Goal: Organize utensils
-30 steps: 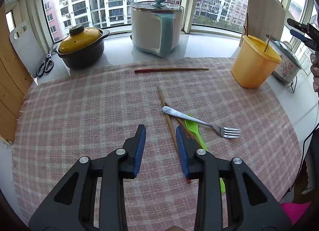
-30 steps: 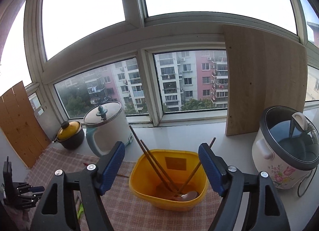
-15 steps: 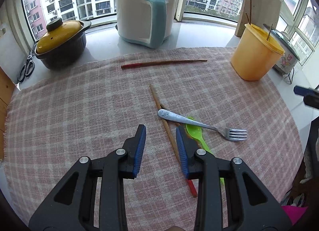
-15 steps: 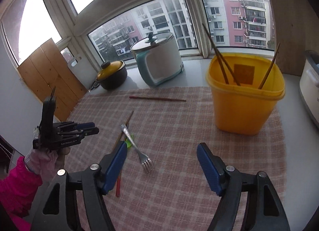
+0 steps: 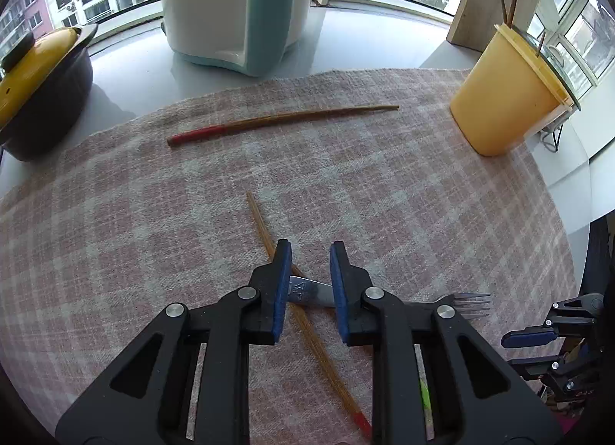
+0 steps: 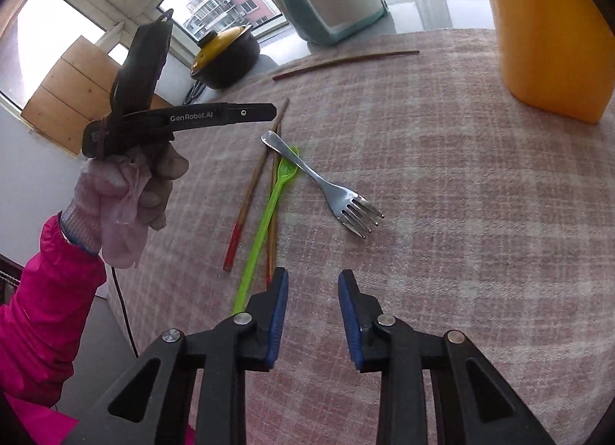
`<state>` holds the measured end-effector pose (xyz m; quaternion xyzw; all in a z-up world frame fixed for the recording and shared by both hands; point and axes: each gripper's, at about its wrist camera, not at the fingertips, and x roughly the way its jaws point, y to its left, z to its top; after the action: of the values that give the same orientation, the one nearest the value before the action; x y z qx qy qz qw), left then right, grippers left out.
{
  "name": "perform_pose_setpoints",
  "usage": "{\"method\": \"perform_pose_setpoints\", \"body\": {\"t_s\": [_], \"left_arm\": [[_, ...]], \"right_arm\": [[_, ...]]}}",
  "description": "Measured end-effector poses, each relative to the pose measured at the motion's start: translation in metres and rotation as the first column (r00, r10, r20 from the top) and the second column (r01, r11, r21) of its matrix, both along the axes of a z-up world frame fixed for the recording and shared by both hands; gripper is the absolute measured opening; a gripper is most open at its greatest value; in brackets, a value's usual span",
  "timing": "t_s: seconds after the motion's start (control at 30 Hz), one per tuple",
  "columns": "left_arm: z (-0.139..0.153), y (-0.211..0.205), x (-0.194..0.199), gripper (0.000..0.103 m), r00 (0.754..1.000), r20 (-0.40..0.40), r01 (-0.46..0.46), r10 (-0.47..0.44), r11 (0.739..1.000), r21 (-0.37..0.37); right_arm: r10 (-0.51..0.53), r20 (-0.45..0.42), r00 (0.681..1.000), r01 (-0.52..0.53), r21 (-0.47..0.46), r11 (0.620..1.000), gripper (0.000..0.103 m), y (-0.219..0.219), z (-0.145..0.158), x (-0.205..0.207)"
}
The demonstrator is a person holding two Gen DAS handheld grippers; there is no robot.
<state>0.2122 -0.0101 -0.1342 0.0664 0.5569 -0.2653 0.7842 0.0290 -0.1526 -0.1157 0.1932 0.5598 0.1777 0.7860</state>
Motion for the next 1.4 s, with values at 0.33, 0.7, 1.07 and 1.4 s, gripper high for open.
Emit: {"method": "perform_pose_setpoints", "body": {"t_s": [0.33, 0.7, 1.07, 1.4], "left_arm": [[-0.016, -0.006, -0.004, 0.018, 0.999, -0.03, 0.042, -0.04, 0.998, 0.054], [-0.017, 0.018, -0.049, 0.018, 0.994, -0.098, 0.05, -0.05, 0.999, 0.0], [-0.015, 0.011, -0.105, 0.018, 0.991, -0.122, 0.045, -0.053, 0.997, -0.069], [-0.014, 0.002, -0.124, 0.018, 0.991, -0.124, 0.043, -0.053, 0.995, -0.088]], "right_arm": [[-0.008, -0.054, 0.999, 0.008, -0.005, 1.0, 0.024, 0.004, -0.026, 0.022], [-0.073, -0.031, 0.997, 0.072, -0.035, 0.997, 0.022, -0.013, -0.028, 0.048], [-0.152, -0.034, 0.988, 0.153, 0.004, 0.988, 0.024, -0.024, -0.028, 0.075], [-0.109, 0.007, 0.994, 0.109, -0.126, 0.986, 0.013, -0.002, -0.025, 0.102]]}}
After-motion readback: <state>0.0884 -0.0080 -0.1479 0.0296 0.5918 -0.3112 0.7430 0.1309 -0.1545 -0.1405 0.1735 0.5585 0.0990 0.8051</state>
